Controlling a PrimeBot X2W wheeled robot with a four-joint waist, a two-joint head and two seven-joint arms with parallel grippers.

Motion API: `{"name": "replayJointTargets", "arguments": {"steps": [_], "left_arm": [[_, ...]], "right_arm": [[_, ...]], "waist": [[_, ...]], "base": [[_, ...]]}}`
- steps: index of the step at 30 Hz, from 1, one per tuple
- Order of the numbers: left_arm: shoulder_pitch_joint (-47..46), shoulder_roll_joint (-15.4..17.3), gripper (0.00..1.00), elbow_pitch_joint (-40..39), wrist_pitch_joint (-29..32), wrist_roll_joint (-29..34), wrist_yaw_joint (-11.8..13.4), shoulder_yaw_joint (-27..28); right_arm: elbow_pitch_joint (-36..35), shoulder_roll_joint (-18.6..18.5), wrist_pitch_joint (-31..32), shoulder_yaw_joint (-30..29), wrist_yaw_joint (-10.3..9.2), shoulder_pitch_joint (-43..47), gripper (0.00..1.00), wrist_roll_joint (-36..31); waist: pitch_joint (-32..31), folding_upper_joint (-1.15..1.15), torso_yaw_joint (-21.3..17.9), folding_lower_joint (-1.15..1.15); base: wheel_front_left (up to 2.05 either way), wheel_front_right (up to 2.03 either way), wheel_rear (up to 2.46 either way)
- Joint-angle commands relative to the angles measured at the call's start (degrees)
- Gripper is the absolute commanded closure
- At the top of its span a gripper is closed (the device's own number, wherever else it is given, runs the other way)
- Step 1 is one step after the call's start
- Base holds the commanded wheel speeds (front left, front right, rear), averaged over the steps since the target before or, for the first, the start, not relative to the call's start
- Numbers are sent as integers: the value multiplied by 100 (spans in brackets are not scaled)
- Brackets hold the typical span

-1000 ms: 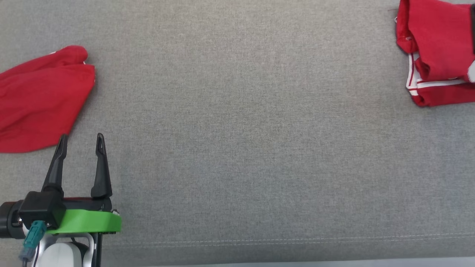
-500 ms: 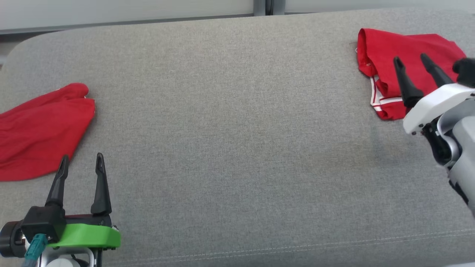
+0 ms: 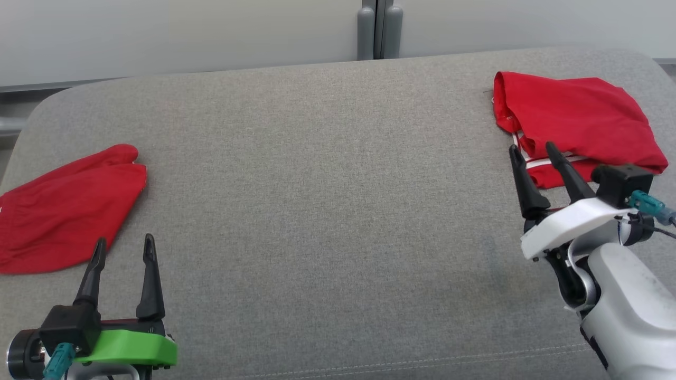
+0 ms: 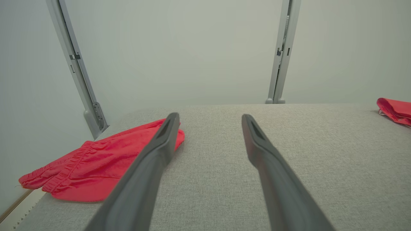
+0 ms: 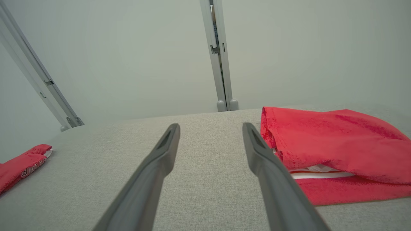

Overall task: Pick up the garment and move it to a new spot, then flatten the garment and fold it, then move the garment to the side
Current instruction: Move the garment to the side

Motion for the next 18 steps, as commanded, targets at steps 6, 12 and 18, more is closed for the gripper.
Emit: {"name": "replayJointTargets", "arguments": {"steps": [6,12,18], "left_arm": [[143,-6,0,30,-18,-51,-11,-27],[298,-18,0,119,-18,-1,-8,44],[470,-17,0,188,-18,99,75,104]], "right_arm": [[-341,238,-23,-256,-3,608,0,-480],[-527,429,-23,-469,-3,1156,0,-1009],[-682,614,-23,-635,-3,1566,0,-1367]], "waist": [[-201,0,-12,0],[-430,0,-57,0],[-620,0,-122,0]], "base": [[0,0,0],[0,0,0],[0,0,0]]}}
